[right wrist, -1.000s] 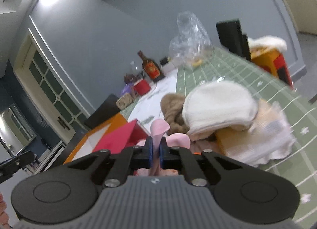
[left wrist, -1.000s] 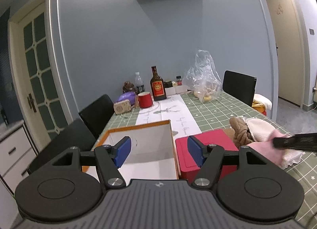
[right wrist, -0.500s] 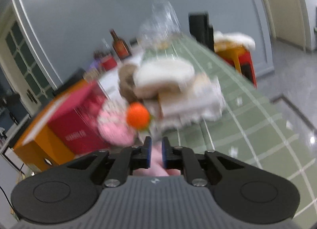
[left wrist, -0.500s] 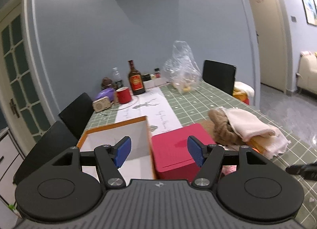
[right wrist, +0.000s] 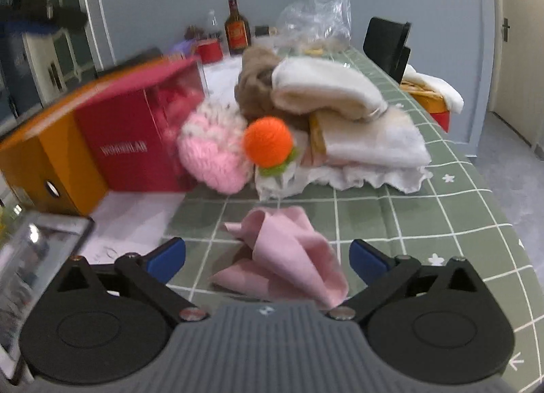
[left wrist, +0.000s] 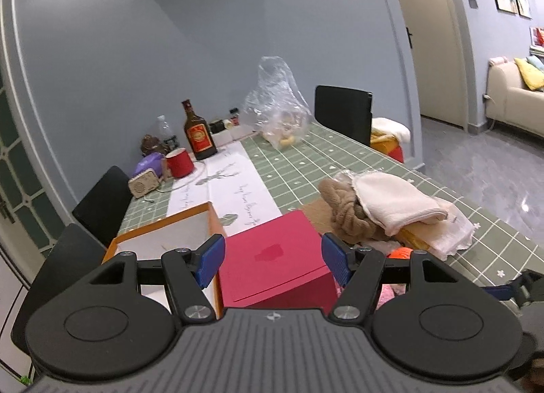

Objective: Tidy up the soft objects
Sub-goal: 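Lift the pink cloth with the right tool while the left tool grasps the orange crocheted ball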

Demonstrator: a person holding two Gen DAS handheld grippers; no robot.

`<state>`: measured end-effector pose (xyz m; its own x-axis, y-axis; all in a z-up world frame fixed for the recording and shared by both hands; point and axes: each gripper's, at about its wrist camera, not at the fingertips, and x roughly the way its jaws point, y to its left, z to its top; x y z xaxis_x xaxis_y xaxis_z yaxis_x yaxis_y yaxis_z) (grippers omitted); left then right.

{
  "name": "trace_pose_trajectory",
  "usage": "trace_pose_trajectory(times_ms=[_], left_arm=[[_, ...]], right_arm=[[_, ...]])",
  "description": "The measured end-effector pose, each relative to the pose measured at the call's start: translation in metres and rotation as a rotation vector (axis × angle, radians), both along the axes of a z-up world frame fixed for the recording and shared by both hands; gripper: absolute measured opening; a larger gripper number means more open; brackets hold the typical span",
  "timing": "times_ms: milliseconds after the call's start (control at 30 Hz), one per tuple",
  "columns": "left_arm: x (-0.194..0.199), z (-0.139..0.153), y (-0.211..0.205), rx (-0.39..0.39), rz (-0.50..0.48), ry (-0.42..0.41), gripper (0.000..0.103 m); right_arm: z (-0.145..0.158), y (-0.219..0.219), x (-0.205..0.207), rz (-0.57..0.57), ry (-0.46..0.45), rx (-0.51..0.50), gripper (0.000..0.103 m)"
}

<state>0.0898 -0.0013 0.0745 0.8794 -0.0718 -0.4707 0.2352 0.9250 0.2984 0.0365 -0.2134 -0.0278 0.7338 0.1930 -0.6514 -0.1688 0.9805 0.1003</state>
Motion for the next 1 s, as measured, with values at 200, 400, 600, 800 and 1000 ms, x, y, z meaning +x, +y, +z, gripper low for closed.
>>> trace_pose_trajectory(times_ms=[200,400,600,800,1000], left_arm=[[0.011,-0.011,-0.018,0.053,-0.115,0.053,0.077],[0.027,-0.037,-0.037,-0.005,-0.149,0.167,0.077],[0.026,-0.066,-0.056,-0.032,-0.231,0.118,0.077],[0.032,-0.095,-0.091,0.080,-0.261,0.080,0.077],[0.051,-0.127,-0.107,0.122,-0.285,0.106,0.077]], right_arm=[[-0.010,0.006,0.009,-0.007,-0.009,-0.103,0.095],[-0.008,-0.006,-0.004,-0.078,-0.078,-0.099,0.042],[-0.011,-0.015,-0.017,-0.073,-0.121,-0.088,0.032],[-0.014,-0.025,-0.024,-0.106,-0.146,-0.017,0.028],[-0.015,-0.031,-0.024,-0.106,-0.147,0.024,0.027]])
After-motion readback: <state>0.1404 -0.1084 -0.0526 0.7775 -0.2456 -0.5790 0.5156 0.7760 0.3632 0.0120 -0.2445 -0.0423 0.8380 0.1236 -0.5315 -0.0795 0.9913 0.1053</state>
